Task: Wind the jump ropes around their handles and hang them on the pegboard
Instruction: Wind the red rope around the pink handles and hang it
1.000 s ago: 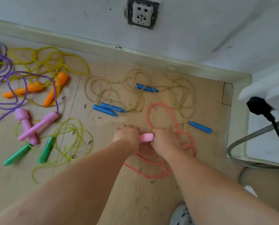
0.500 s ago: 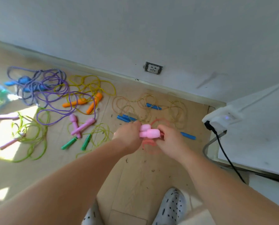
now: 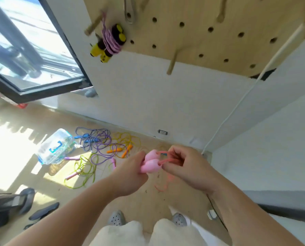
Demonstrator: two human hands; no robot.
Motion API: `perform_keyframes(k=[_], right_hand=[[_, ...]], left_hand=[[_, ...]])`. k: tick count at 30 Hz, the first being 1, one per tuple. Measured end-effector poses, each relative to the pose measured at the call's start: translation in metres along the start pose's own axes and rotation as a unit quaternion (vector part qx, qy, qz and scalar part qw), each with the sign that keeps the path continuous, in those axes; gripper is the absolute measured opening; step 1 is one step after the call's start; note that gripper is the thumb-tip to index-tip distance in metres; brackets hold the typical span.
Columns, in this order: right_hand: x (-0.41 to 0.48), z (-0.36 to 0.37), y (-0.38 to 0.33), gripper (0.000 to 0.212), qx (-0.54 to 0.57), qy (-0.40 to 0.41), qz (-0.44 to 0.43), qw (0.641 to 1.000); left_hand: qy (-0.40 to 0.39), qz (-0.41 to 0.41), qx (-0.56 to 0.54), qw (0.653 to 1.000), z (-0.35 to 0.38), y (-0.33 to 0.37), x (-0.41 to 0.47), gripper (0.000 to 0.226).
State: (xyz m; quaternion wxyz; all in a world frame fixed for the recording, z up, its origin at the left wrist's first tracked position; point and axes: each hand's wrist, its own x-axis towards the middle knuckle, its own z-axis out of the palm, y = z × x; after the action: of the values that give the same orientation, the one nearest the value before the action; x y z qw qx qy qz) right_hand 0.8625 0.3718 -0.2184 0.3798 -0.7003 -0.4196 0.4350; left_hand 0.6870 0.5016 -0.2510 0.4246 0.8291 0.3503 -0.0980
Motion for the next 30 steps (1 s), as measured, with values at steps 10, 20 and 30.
perform_keyframes(k=[10,20,30], right_hand=[[-0.096,-0.052,-0.087,0.024,0.073,0.041,-0.081,0.993],[-0.100,-0.007,-0.101,0.032,-0.054,0.065,-0.090,0.992],[-0.087,0.067,-0.140,0.050,-0.248,0.155,-0.086,0.952]], left_hand=[[0.069,0.017,-0.144,0.987,-0.022,0.110,-0.090,0.012],[0.016,0.006,-0.516,0.856,-0.052,0.128,-0.120,0.017],[0.005,-0.008,-0.568,0.823,-0.077,0.093,-0.126,0.038]])
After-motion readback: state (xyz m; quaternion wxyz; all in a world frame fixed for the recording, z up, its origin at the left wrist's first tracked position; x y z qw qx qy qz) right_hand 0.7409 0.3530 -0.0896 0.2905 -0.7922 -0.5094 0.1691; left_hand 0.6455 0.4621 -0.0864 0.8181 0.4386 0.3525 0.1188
